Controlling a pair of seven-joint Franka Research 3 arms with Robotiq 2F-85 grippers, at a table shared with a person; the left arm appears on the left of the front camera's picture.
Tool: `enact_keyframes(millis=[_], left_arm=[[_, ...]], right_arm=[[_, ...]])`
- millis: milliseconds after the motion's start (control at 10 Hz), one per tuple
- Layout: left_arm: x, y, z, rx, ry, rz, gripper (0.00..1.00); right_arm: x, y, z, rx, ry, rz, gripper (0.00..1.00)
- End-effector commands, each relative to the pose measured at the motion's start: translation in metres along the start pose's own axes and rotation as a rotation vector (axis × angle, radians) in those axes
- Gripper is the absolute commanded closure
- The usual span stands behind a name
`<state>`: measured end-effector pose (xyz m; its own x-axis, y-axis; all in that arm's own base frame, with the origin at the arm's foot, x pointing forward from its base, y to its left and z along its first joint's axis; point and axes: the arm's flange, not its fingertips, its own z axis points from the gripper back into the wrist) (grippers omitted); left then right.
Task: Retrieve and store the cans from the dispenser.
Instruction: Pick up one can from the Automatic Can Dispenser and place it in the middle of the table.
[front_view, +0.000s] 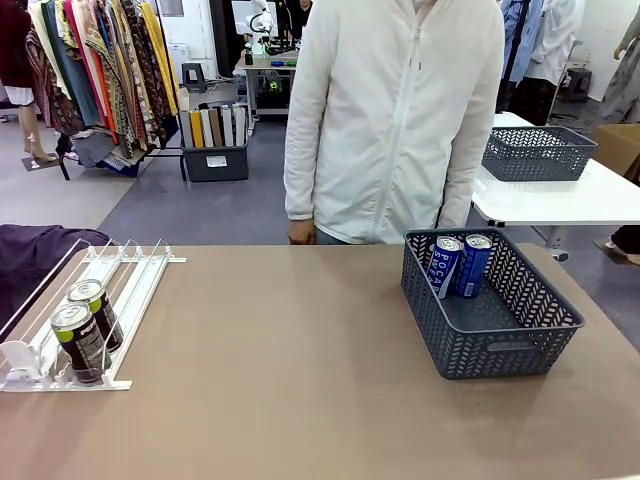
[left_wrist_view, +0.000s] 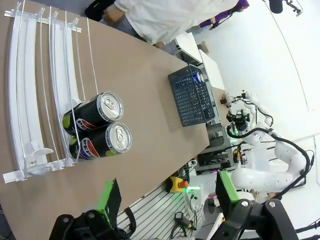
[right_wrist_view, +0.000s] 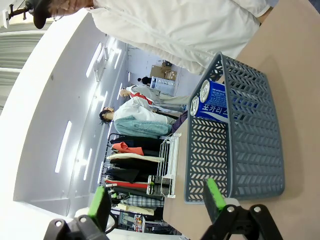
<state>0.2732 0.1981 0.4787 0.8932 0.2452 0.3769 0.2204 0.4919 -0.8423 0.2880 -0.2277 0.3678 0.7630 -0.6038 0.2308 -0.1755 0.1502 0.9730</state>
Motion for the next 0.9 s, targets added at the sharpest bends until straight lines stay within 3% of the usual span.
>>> enact_keyframes(millis=[0,100,400,600,800], left_arm=[[0.011,-0.013,-0.02,0.119,0.096,-0.013,0.0],[0.02,-0.032,-0.039,0.213,0.213,-0.055,0.0],[0.036,-0.092,-0.108,0.538,0.372,-0.173,0.0],[0.036,-0.106,-0.157,0.796,0.381,-0.157,0.0],[0.034,-0.108,-0.193,0.919,0.425,-0.131,0.0]], right_arm=[[-0.001,0.004,0.001,0.001,0.006,-0.007,0.0],[-0.001,0.004,0.001,0.001,0.006,-0.007,0.0],[-0.001,0.004,0.001,0.001,0.006,-0.007,0.0],[-0.001,0.004,0.001,0.001,0.006,-0.007,0.0],[-0.001,0.004,0.001,0.001,0.006,-0.007,0.0]])
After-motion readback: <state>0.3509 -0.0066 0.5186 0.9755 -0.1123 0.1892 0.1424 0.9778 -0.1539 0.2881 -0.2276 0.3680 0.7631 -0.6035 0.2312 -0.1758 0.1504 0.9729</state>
